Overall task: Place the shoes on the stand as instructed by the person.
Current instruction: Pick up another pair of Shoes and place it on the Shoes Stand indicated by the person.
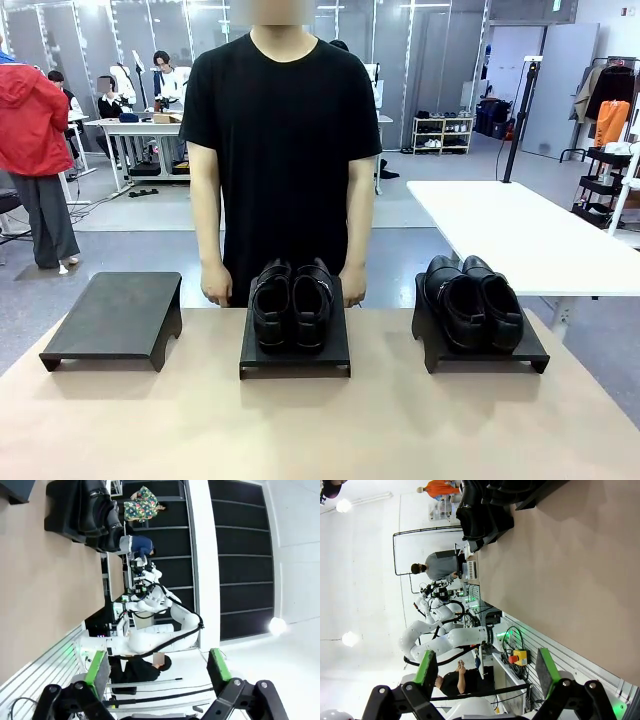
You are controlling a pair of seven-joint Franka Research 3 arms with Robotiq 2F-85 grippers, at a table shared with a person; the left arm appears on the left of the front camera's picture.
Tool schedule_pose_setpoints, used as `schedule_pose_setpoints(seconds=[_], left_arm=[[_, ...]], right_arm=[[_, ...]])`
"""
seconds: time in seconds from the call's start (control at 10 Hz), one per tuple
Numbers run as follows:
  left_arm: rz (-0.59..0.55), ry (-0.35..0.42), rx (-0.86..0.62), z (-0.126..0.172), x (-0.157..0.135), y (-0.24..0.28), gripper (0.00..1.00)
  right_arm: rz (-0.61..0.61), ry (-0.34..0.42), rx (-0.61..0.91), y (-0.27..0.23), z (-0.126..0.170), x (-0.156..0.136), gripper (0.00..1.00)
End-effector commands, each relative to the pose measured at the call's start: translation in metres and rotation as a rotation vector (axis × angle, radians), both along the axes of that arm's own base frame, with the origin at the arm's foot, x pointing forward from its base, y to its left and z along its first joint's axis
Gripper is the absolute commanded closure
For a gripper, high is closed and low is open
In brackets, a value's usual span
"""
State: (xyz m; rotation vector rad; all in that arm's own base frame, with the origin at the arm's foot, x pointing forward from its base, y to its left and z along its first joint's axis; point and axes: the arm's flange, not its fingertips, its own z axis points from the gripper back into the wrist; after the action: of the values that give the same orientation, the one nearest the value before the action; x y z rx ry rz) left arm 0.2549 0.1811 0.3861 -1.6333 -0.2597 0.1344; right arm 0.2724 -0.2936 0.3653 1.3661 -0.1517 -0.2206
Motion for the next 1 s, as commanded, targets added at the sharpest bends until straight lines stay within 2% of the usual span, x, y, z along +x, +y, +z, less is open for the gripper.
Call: schedule_pose_setpoints(seconds=[0.0,0.1,0.2,0.9], left_arm=[[-0.026,-0.011,0.009,0.005,0.012,0.013,0.0],[-0.028,0.004,-0.016,0.009,0.015,0.01,0.0],[-0.01,0.013,-0.001,-0.002,0.004,0.005,0.0],[-0.01,0.013,-0.001,-0.002,0.004,0.005,0.0]], right_arm=[[0.007,0.004,-0.003,0.002,0.002,-0.004,0.0],[0.007,0.004,-0.003,0.002,0.002,-0.004,0.0],[0.007,0.004,-0.003,0.002,0.002,-0.004,0.0],[0.007,0.004,-0.003,0.002,0.002,-0.004,0.0]])
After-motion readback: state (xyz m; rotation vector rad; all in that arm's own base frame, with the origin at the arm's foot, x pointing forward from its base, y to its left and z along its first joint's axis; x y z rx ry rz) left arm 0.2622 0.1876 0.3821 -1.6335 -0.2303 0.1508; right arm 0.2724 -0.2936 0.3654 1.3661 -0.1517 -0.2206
